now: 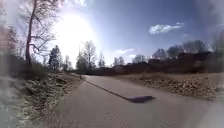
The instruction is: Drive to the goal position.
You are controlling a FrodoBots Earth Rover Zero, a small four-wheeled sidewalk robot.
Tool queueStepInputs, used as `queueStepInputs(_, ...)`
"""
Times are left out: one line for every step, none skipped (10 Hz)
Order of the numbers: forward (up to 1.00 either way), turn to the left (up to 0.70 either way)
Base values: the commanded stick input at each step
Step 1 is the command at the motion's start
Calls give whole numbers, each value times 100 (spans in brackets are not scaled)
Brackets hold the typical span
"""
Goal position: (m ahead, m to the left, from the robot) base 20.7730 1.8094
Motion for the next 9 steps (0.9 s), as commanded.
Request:
queueStepInputs(100, 0)
queueStepInputs(100, 0)
queueStepInputs(100, 0)
queueStepInputs(100, 0)
queueStepInputs(100, 0)
queueStepInputs(100, 0)
queueStepInputs(100, 0)
queueStepInputs(100, 0)
queueStepInputs(100, 0)
